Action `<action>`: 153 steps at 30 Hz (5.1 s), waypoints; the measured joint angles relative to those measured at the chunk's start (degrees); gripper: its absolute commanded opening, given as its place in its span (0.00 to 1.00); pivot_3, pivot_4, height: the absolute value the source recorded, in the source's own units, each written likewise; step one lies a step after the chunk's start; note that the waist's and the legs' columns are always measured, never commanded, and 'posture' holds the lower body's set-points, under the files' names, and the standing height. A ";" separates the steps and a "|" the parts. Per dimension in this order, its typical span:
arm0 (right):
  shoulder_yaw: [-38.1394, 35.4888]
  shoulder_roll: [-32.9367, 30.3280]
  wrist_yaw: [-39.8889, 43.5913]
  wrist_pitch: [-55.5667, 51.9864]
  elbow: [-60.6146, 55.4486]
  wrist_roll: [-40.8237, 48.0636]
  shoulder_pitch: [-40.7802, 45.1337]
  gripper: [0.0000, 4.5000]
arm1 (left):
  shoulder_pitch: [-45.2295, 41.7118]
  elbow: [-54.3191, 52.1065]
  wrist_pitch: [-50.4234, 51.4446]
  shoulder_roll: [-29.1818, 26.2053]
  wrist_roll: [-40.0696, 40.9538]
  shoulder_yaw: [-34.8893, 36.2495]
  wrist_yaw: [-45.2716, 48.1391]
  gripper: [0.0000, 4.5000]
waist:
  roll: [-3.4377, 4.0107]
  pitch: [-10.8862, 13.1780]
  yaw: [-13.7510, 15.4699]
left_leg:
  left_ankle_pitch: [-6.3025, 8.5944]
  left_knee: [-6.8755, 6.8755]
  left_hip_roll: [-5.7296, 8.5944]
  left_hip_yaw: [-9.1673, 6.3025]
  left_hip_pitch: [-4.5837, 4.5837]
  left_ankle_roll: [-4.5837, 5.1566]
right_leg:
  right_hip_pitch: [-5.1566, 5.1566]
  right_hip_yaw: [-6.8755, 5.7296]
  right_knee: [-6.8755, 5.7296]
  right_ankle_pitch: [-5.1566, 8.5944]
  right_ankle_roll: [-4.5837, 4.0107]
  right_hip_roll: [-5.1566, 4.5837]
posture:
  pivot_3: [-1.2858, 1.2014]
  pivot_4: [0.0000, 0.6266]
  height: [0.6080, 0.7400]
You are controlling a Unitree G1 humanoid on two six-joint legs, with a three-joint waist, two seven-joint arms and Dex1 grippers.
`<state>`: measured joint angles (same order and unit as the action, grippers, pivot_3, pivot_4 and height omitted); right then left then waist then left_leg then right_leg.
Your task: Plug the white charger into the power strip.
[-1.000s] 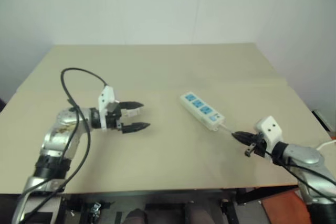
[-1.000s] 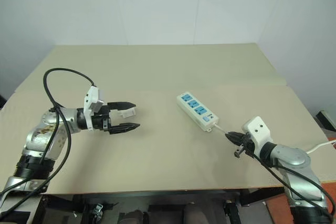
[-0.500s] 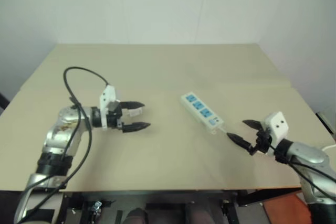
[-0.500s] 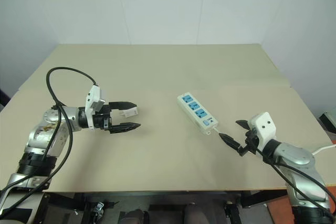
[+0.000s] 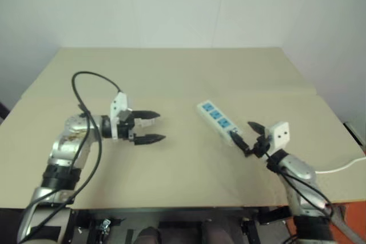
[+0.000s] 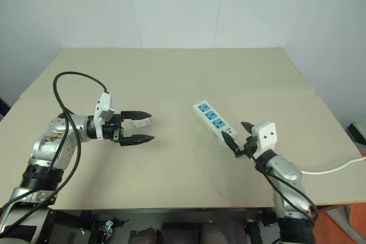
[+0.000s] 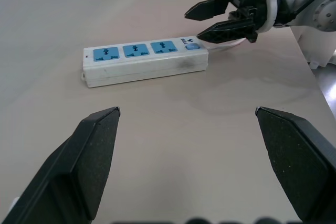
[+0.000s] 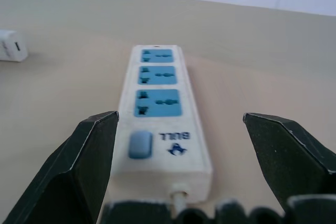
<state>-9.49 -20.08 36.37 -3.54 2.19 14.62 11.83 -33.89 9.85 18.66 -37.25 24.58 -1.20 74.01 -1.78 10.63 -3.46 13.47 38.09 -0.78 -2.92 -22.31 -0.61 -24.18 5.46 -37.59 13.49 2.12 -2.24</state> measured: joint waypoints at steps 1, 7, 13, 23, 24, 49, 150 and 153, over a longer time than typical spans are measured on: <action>0.29 0.36 0.10 0.41 0.86 -0.01 0.50 0.99 | 0.00 0.00 0.01 0.01 0.00 0.00 0.00 1.00 | 0.00 0.00 0.00 | 0.00 0.00 0.00 -0.01 0.00 0.00 | 0.00 0.00 -0.01 0.00 0.00 0.00 | 0.52 0.24 1.00; 2.12 0.57 1.11 2.16 5.14 0.01 1.47 0.99 | 0.00 -0.01 0.03 0.00 0.01 0.00 -0.10 1.00 | 0.00 0.00 -0.02 | 0.00 0.00 0.01 -0.01 0.00 0.00 | 0.01 -0.01 0.00 0.00 0.00 0.00 | 0.52 0.24 1.00; 2.24 0.79 0.72 3.97 9.80 -0.37 2.52 0.99 | 0.08 -0.54 0.13 0.00 0.26 0.16 -0.27 1.00 | 0.00 0.00 -0.07 | 0.00 0.00 0.00 -0.01 0.02 0.00 | 0.00 0.00 -0.03 0.00 -0.01 0.00 | 0.52 0.24 1.00; 2.14 0.80 1.45 4.76 11.51 0.15 2.73 0.99 | 0.10 -1.04 0.13 0.00 0.60 0.24 -0.26 1.00 | 0.00 0.00 -0.19 | 0.00 0.00 0.00 -0.02 0.02 0.00 | 0.01 0.00 -0.02 0.00 0.00 0.00 | 0.52 0.24 1.00; 2.14 0.81 1.67 4.92 11.69 0.17 2.79 0.95 | 0.11 -1.14 0.13 0.00 0.60 0.24 -0.27 1.00 | 0.00 0.00 -0.20 | 0.00 0.00 0.00 -0.02 0.02 0.00 | 0.01 0.00 -0.02 0.00 0.00 0.00 | 0.52 0.24 1.00; 0.22 -16.64 31.36 5.36 4.58 11.92 -4.99 0.76 | -9.51 5.58 -1.16 1.21 -5.65 -0.08 -7.23 1.00 | -0.02 0.02 0.08 | 0.00 0.05 0.04 -0.02 0.02 0.00 | 0.07 -0.01 0.02 -0.01 0.04 -0.01 | 0.52 0.24 1.00; 20.63 3.07 33.42 15.31 23.61 -4.34 16.92 0.76 | -50.70 69.67 2.48 21.33 -53.11 -23.42 -10.05 0.22 | -0.05 0.09 -1.27 | 0.00 0.21 0.08 -0.14 -0.16 0.00 | -0.11 -0.07 -0.25 0.03 0.09 0.05 | 0.52 0.24 1.00; 20.54 2.52 33.31 14.95 22.60 -4.27 16.42 0.76 | -53.51 69.67 2.86 21.48 -48.16 -17.62 -9.98 0.22 | -0.06 0.10 -0.88 | 0.00 0.23 0.08 -0.16 -0.23 0.00 | -0.13 -0.10 -0.21 0.03 0.09 0.04 | 0.52 0.24 1.00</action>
<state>11.05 -17.57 69.68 11.41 24.79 10.35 28.25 -87.40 79.52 21.52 -15.78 -23.59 -18.82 64.03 -1.84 10.72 -4.34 13.47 38.31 -0.70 -3.08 -22.54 -0.61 -24.30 5.37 -37.80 13.52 2.21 -2.20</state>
